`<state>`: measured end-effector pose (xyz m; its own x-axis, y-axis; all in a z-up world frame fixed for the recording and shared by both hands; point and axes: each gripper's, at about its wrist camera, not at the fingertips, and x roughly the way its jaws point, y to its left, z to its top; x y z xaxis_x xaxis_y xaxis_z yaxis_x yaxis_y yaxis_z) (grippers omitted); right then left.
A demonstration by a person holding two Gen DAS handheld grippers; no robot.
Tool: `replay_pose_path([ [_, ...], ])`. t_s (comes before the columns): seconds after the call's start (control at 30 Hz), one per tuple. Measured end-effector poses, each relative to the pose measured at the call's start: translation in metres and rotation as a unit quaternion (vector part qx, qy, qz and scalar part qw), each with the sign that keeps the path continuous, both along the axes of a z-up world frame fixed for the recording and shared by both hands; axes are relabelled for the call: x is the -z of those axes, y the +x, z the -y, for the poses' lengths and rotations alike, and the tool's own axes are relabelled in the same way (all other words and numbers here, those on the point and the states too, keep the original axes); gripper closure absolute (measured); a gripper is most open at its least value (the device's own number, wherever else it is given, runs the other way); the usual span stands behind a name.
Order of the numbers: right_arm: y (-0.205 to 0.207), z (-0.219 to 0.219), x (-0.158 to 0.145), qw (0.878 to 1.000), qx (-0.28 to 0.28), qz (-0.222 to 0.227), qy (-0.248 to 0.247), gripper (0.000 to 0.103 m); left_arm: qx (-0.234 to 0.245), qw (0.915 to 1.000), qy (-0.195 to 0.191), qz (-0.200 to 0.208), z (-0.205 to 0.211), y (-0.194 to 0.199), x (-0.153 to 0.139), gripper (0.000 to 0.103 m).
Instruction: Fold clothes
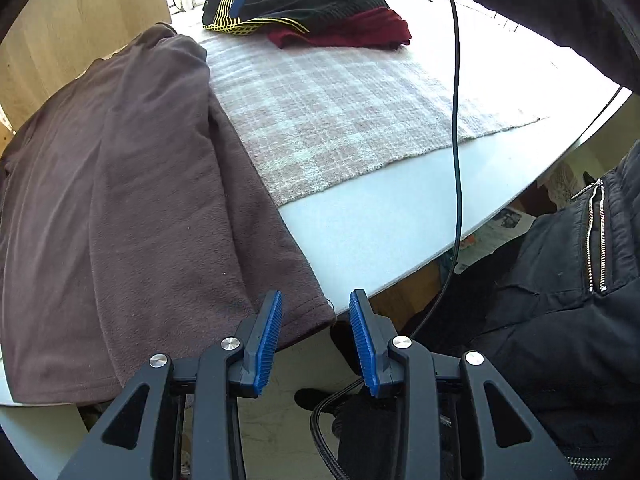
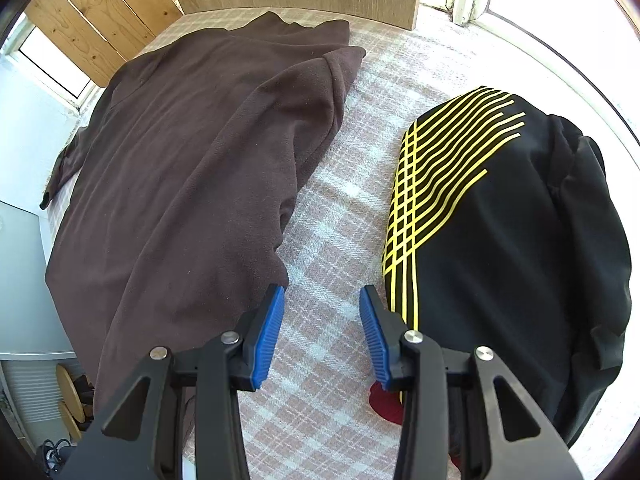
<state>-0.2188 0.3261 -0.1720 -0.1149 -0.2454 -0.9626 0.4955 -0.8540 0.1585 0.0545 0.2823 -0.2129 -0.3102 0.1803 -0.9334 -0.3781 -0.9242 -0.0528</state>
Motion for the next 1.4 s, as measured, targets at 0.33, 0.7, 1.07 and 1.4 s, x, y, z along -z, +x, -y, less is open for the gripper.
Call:
replay_pose_path([
  [0.33,-0.02,0.001,0.009,1.0,0.0,0.006,-0.014,0.064,-0.074,0.995,0.061,0.03,0.032,-0.013,0.003,0.097],
  [0.7,-0.077,0.058,0.041,0.997,0.013,0.06,-0.053,0.064,-0.184,0.9683,0.169,-0.005,0.097,-0.001,-0.03,0.097],
  [1.07,-0.084,0.069,0.032,0.99,0.039,0.112,-0.081,0.097,-0.216,0.9464,0.239,-0.022,0.115,0.006,-0.024,0.097],
  [1.4,-0.083,0.148,-0.019,0.998,-0.017,0.049,-0.042,0.093,-0.288,0.9089,0.297,-0.05,0.176,0.03,-0.017,0.097],
])
